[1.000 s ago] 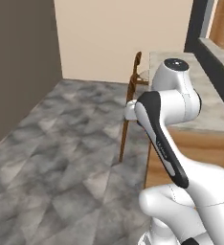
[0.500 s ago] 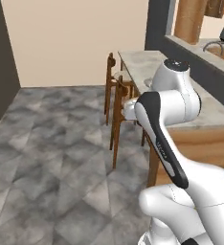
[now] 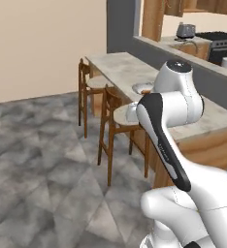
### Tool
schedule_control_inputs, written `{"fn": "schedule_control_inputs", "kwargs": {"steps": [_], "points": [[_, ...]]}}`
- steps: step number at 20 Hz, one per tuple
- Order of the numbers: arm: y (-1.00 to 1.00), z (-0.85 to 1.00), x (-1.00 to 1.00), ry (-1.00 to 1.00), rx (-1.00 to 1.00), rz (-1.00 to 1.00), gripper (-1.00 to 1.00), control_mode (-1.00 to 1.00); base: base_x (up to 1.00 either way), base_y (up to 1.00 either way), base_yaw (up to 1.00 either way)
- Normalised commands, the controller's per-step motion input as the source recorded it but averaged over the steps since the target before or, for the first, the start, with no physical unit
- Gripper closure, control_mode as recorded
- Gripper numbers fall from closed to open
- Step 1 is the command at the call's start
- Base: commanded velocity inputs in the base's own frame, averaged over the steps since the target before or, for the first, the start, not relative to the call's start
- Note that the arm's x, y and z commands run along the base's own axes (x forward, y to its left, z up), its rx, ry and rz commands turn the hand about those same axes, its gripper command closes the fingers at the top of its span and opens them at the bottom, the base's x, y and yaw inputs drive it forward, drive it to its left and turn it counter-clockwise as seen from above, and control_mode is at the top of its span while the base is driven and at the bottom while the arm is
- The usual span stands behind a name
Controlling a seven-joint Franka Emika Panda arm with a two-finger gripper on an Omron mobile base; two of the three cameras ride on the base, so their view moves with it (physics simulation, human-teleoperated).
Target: Move the hot dog bun to the plate on the dining table and place the condiment next to that plate. Then navigate to the fridge and take the sausage and place it on the plate as well.
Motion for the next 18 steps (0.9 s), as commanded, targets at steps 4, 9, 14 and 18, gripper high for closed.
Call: {"fn": "schedule_control_inputs", "kwargs": {"steps": [4,9,14,18], "points": [[0.00,0.00,0.00,0.00,0.00,0.00,1.00,1.00,0.67,0.79,-0.48],[0.00,0.00,0.00,0.00,0.00,0.00,1.00,1.00,0.61,0.78,-0.48],[0.00,0.00,0.00,0.00,0.00,0.00,1.00,1.00,0.56,0.77,-0.49],[0.00,0.00,0.00,0.00,0.00,0.00,1.00,1.00,0.51,0.78,-0.50]]}}
